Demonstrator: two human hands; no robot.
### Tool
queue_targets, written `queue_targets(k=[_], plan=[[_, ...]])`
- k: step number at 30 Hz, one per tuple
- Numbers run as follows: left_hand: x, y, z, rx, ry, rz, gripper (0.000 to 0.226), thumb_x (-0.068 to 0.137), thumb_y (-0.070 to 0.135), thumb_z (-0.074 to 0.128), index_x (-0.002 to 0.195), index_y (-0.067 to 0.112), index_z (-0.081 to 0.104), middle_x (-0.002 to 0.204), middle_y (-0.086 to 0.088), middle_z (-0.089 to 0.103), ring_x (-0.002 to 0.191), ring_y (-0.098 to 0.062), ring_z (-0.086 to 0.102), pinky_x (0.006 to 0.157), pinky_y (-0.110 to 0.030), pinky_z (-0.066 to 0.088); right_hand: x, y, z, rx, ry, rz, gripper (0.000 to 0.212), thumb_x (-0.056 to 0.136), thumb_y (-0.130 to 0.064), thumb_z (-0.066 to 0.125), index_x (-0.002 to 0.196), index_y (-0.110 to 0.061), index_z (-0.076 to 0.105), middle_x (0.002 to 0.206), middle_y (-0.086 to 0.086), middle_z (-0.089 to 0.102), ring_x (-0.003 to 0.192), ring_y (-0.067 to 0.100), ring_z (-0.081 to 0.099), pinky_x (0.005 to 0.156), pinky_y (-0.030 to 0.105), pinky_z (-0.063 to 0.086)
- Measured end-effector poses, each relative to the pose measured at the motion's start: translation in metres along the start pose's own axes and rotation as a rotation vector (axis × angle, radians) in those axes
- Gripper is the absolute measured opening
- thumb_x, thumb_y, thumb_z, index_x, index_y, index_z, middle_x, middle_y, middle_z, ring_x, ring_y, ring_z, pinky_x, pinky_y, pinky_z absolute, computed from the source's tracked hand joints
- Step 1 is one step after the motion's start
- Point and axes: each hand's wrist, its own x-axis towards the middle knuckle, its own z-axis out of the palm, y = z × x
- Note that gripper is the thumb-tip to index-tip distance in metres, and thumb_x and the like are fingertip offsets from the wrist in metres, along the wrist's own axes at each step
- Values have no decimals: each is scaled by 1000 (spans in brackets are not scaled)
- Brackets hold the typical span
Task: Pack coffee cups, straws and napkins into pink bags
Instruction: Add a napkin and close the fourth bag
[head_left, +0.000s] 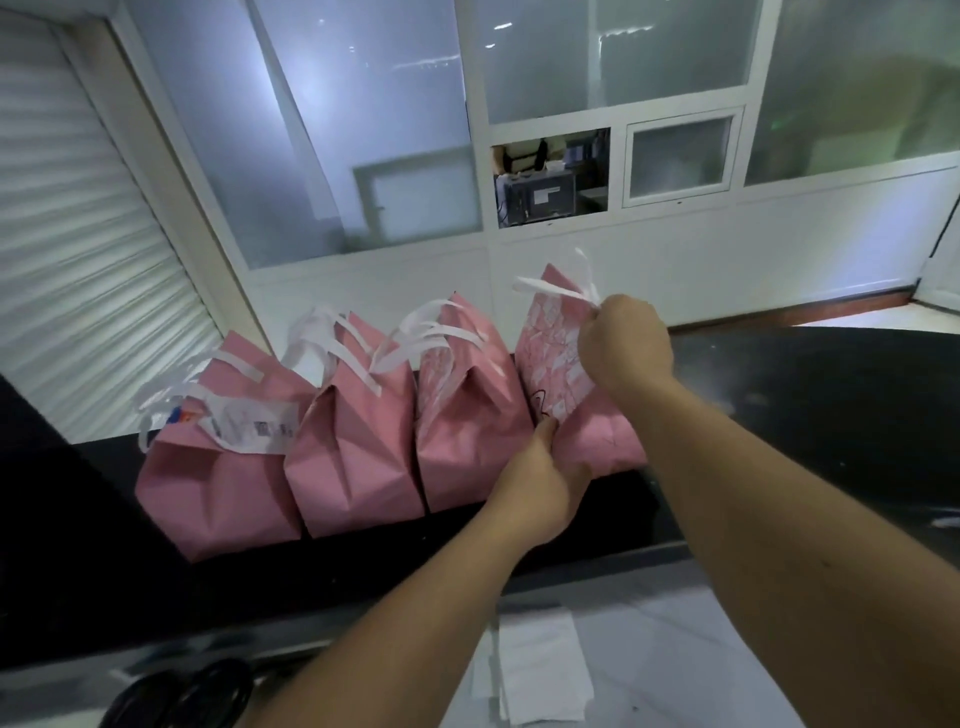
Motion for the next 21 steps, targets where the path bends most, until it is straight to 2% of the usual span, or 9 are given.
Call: queue_targets(k=[3,6,9,11,13,16,18,21], plan=[[6,2,0,15,8,-29,74,91,31,59,159,25,30,152,-3,53,130,-24,57,106,-38,50,5,0,10,23,-29,18,25,104,-17,47,101,-1,66,85,12,54,76,32,52,66,33,39],[7,5,1,30,7,-55,70,91,30,61,156,23,35,150,-4,54,131,-27,56,107,-43,50,4,5,15,31,-74,40,26,103,-15,46,104,1,67,98,18,66,82,36,57,68,32,38],[0,8,1,14,16,-60,65,92,27,62,153,21,40,148,-3,56,131,-26,56,107,-41,50,-1,6,7,28,-121,66,23,101,-19,47,101,-5,65,90,14,59,77,31,50,67,33,38],[-7,10,0,-1,15,-54,63,94,28,63,153,22,41,145,0,56,129,-24,57,104,-35,50,-7,7,-1,6,-143,73,16,99,-22,49,94,-10,58,88,9,56,78,32,53,66,34,41],[-17,11,-2,6,22,-33,63,94,34,63,152,26,42,141,2,58,123,-22,59,102,-35,51,-19,8,-12,-3,-136,51,19,98,-28,49,95,-9,51,93,9,56,86,35,57,68,37,43],[-36,13,-5,-6,29,6,52,95,38,62,145,29,50,129,8,64,109,-16,61,102,-40,53,-49,13,-30,-18,-104,8,41,101,-42,46,115,-4,53,113,16,59,106,40,58,78,44,49],[-45,11,-6,-6,34,33,48,96,35,62,142,29,52,124,10,63,105,-14,61,100,-39,53,-75,21,-39,-39,-90,-7,44,100,-41,49,126,-5,52,125,16,57,115,39,53,85,46,49],[-62,8,-4,0,34,72,58,93,31,62,149,28,47,141,6,58,118,-13,58,102,-33,49,-119,38,-50,-47,-78,10,48,96,-37,55,136,-11,50,133,13,55,120,36,50,91,47,47]])
